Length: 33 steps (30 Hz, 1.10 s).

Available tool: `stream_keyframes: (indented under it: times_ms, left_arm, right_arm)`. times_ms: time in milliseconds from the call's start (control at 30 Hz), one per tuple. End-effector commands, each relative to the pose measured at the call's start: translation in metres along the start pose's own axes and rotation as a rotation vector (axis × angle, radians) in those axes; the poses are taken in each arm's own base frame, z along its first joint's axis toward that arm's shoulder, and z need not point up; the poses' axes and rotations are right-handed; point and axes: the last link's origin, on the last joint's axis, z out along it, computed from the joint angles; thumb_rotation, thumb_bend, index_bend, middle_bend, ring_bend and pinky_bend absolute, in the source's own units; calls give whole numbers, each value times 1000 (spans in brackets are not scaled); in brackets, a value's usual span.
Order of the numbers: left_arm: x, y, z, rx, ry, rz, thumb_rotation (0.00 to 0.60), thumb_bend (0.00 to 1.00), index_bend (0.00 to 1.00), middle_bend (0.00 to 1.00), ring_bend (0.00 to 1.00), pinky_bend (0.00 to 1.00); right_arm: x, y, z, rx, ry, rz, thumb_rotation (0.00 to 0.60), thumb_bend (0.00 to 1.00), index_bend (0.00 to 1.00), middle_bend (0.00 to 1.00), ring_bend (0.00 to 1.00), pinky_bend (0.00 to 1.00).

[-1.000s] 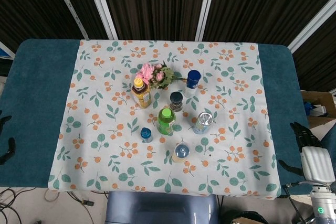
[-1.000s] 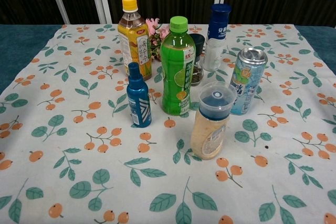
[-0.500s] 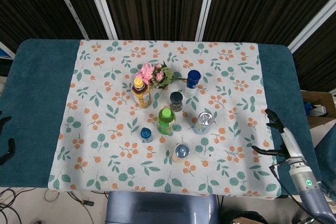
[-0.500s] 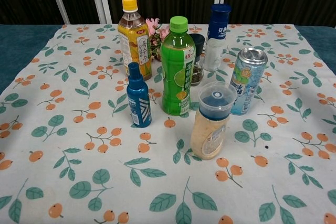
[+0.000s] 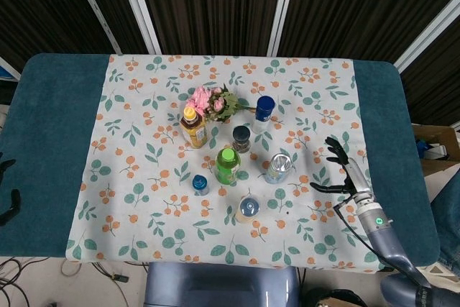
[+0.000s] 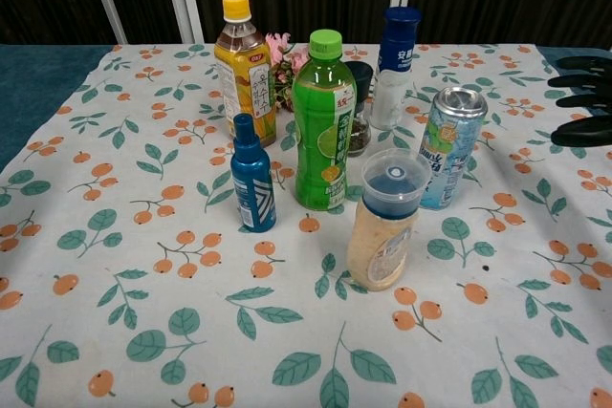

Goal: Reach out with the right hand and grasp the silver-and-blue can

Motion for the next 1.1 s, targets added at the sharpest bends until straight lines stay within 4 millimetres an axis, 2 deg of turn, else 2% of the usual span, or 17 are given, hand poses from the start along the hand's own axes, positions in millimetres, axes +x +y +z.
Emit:
stream_keyframes:
  times_ms: [33,467,700,867,1100]
  left_arm:
    - [0,0,0,1,-1,-1,600,527,167,54,42,0]
    - [-1,-1,1,13,-6,-5,600,528,167,55,42,0]
    - [-1,-1,1,16,-8,-4,600,528,167,54,42,0]
    - [0,-2,2,21,-6,-7,600,528,167,54,43,0]
    - [0,-2,2,23,-6,-6,600,528,167,54,43,0]
  right_arm:
    - [-9,0,9,3,-5,-20,600,43,12,71,88,177]
    - [-42,2,36,-2,-29,-55,600,44,12,72,50,177]
    - [-58,-7,37,20,-63,-52,600,44,12,73,50,177]
    - [-65,-20,34,35,-83,-38,600,43,12,72,50,177]
    - [-71,-27,37,29,-103,-37,600,44,12,75,51,177]
